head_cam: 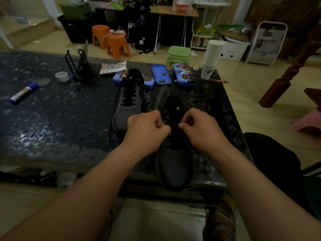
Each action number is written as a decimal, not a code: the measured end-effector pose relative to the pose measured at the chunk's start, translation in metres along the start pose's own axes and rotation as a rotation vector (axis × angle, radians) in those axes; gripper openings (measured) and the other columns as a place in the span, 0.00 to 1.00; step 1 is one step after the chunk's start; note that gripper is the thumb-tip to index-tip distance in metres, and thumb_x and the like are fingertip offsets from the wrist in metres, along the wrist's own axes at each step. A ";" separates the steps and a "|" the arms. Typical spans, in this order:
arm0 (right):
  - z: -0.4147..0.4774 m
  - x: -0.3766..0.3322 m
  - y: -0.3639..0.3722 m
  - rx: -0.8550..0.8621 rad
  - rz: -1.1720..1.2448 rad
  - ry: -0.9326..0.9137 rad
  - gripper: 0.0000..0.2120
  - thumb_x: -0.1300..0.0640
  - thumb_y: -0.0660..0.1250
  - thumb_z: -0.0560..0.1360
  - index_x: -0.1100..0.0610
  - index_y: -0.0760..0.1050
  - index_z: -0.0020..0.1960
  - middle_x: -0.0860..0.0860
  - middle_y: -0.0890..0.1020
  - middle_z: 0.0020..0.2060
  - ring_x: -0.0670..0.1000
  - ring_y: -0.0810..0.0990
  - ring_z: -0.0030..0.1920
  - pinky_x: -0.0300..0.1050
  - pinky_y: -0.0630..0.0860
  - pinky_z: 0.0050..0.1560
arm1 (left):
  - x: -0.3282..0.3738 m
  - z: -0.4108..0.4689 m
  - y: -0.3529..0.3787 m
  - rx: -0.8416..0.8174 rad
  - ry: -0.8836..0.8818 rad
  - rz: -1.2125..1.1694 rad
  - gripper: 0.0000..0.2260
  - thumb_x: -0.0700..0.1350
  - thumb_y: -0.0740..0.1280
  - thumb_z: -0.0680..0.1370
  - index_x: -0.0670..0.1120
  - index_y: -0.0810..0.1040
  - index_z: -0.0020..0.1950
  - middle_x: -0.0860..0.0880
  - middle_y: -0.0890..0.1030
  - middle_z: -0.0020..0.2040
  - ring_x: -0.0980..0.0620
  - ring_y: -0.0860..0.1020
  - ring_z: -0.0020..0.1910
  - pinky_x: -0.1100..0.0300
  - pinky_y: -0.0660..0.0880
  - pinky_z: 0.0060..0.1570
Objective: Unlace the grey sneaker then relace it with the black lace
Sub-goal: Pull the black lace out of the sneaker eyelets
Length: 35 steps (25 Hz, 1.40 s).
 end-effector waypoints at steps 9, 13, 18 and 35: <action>-0.022 0.029 -0.028 -0.270 -0.102 0.083 0.06 0.55 0.66 0.80 0.48 0.81 0.50 0.44 0.82 0.40 0.45 0.80 0.36 0.40 0.72 0.34 | -0.017 -0.011 0.000 -0.149 -0.073 0.539 0.10 0.59 0.62 0.76 0.53 0.75 0.44 0.53 0.74 0.56 0.43 0.64 0.73 0.27 0.45 0.75; -0.017 0.017 -0.009 -0.196 -0.045 0.005 0.06 0.45 0.69 0.79 0.46 0.78 0.52 0.43 0.82 0.45 0.43 0.80 0.43 0.43 0.78 0.43 | 0.006 -0.005 0.007 -0.019 0.054 0.456 0.13 0.64 0.61 0.79 0.56 0.72 0.48 0.54 0.74 0.62 0.44 0.62 0.77 0.27 0.41 0.75; -0.003 -0.001 0.005 -0.029 -0.170 -0.080 0.09 0.45 0.67 0.80 0.50 0.75 0.47 0.46 0.80 0.41 0.51 0.79 0.44 0.52 0.78 0.45 | 0.008 0.001 0.018 -0.038 0.085 0.338 0.10 0.58 0.63 0.82 0.57 0.68 0.43 0.56 0.72 0.48 0.48 0.74 0.59 0.34 0.52 0.77; -0.030 0.048 -0.005 -0.556 -0.389 0.096 0.10 0.46 0.68 0.80 0.51 0.80 0.46 0.49 0.83 0.42 0.48 0.80 0.41 0.45 0.75 0.40 | -0.026 -0.015 -0.005 -0.160 -0.078 0.320 0.10 0.53 0.66 0.80 0.49 0.71 0.45 0.51 0.78 0.44 0.47 0.78 0.45 0.52 0.74 0.44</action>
Point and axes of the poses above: each hand's wrist, its own z-axis towards the middle knuckle, its own y-axis out of the palm, x = y × z, the point moved 7 cm from there along z, towards the middle knuckle
